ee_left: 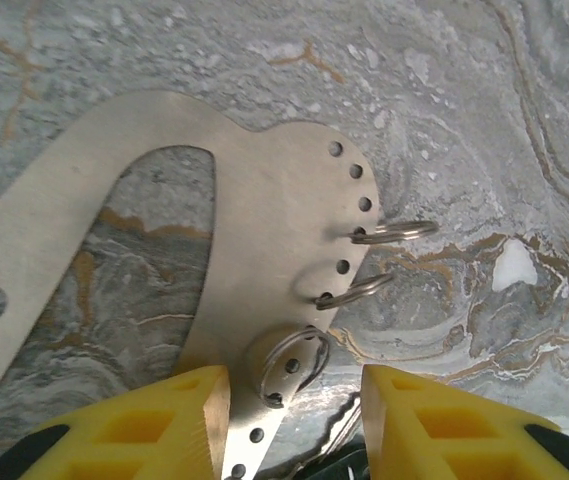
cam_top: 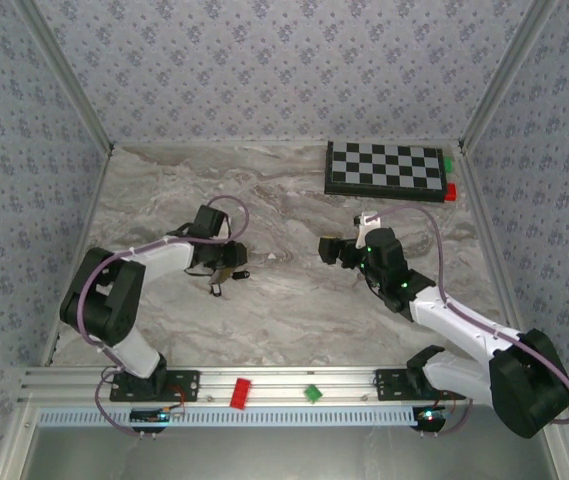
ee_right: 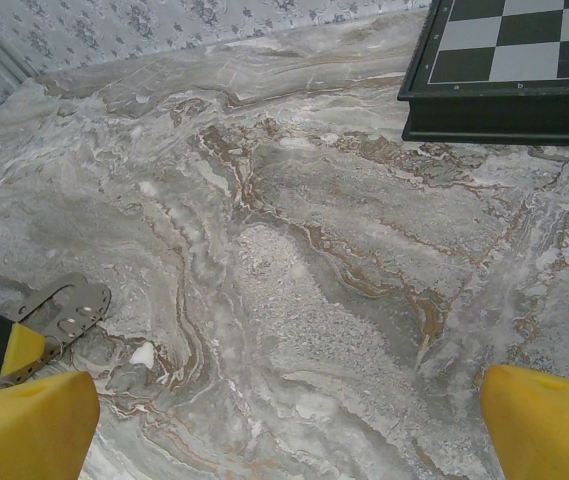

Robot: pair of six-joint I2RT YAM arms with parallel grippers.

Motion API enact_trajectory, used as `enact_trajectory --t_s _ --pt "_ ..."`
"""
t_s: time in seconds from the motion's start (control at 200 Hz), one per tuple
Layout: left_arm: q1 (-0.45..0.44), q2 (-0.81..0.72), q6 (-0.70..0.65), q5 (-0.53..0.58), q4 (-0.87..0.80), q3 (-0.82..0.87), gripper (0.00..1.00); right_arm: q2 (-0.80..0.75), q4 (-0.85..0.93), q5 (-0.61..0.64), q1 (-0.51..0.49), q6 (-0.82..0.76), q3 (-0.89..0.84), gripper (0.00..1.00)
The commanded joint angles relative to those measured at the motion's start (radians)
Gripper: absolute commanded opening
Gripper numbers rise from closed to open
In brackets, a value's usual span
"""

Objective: Put the keys on the keyring

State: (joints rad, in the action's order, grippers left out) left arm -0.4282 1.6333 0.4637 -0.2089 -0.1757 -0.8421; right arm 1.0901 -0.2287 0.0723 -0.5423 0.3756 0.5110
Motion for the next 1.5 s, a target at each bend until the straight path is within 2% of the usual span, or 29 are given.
enact_trajectory --t_s 0.0,0.21,0.31,0.5,0.685,0.8,0.945,1.269,1.494 --pt "-0.010 0.021 -0.022 -0.038 0.016 -0.032 0.37 -0.006 -0.011 0.016 -0.006 -0.016 -0.006 1.00" --pt "-0.016 0.031 -0.023 -0.041 0.018 -0.031 0.37 0.003 -0.012 0.015 -0.007 -0.015 -0.005 0.99" --pt "-0.019 0.034 -0.030 -0.044 0.018 -0.033 0.32 0.002 -0.012 0.014 -0.007 -0.018 -0.005 1.00" --pt "-0.025 0.041 -0.041 -0.037 0.014 -0.040 0.31 0.007 -0.015 0.015 -0.007 -0.018 -0.005 1.00" --pt "-0.029 0.044 -0.060 -0.002 -0.023 -0.061 0.35 0.017 -0.020 0.006 -0.008 -0.016 -0.003 0.99" --pt "-0.050 0.036 -0.088 0.038 -0.057 -0.079 0.41 0.022 -0.020 0.003 -0.010 -0.016 0.000 0.99" --pt "-0.073 0.057 -0.133 0.097 -0.108 -0.121 0.42 0.024 -0.020 0.001 -0.011 -0.014 -0.001 0.99" --pt "-0.075 0.121 -0.167 0.110 -0.100 -0.145 0.43 0.025 -0.020 0.001 -0.014 -0.017 0.001 0.99" --pt "-0.094 0.085 -0.169 0.078 -0.090 -0.109 0.42 0.024 -0.017 0.002 -0.015 -0.017 0.003 0.99"
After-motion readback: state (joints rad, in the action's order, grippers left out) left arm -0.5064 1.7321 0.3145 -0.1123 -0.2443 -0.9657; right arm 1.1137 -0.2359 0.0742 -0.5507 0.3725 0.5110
